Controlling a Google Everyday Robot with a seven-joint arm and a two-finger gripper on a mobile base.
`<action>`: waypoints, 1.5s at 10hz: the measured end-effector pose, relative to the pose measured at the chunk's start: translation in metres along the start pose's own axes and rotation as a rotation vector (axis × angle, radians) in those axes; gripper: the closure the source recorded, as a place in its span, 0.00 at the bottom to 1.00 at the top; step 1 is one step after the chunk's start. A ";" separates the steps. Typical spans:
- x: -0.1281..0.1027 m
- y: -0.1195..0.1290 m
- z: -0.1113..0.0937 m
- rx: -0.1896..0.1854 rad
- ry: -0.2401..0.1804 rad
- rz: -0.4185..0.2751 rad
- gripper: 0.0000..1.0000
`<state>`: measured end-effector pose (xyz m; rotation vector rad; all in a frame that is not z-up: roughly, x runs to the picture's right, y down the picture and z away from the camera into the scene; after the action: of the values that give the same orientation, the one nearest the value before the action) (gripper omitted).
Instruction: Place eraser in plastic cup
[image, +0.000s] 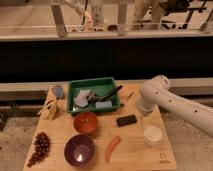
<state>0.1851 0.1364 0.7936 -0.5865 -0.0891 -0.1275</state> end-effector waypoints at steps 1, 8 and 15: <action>-0.012 -0.005 -0.001 0.005 -0.001 0.016 0.40; -0.029 -0.008 -0.007 0.025 -0.008 0.027 0.23; -0.050 -0.014 0.038 -0.027 -0.062 0.032 0.23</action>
<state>0.1314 0.1507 0.8270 -0.6189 -0.1385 -0.0798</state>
